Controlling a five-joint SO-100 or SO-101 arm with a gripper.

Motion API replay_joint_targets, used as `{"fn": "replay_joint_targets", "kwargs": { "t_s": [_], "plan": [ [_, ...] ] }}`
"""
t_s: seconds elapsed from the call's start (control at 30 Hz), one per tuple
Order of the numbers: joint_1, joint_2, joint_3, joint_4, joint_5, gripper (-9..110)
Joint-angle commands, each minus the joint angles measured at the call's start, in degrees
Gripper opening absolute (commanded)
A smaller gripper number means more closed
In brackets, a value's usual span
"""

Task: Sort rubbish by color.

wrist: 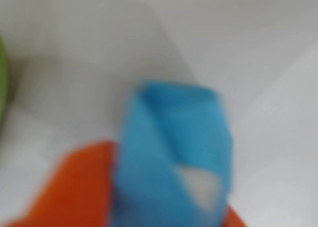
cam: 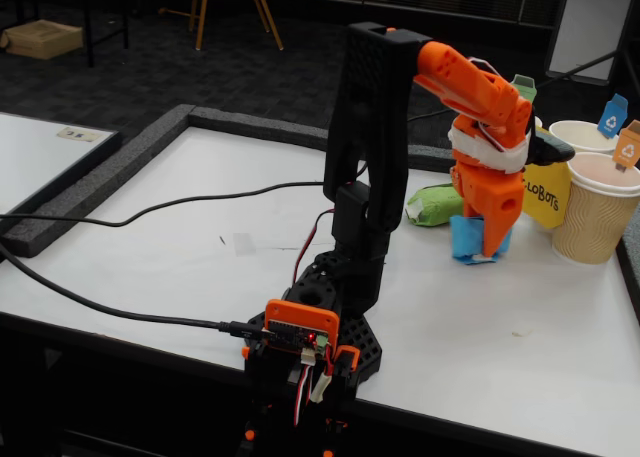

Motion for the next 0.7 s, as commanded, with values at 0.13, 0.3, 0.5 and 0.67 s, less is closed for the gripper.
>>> {"fn": "replay_joint_targets", "kwargs": {
  "t_s": [0.13,0.3,0.5,0.67],
  "plan": [
    [2.02,5.89,-9.58,3.6,1.05,0],
    [2.29,19.34,-9.05,7.82,1.05,0],
    [2.29,38.94,-6.5,11.51,1.05,0],
    [2.29,53.53,-4.04,11.6,0.53,0]
  ]
}}
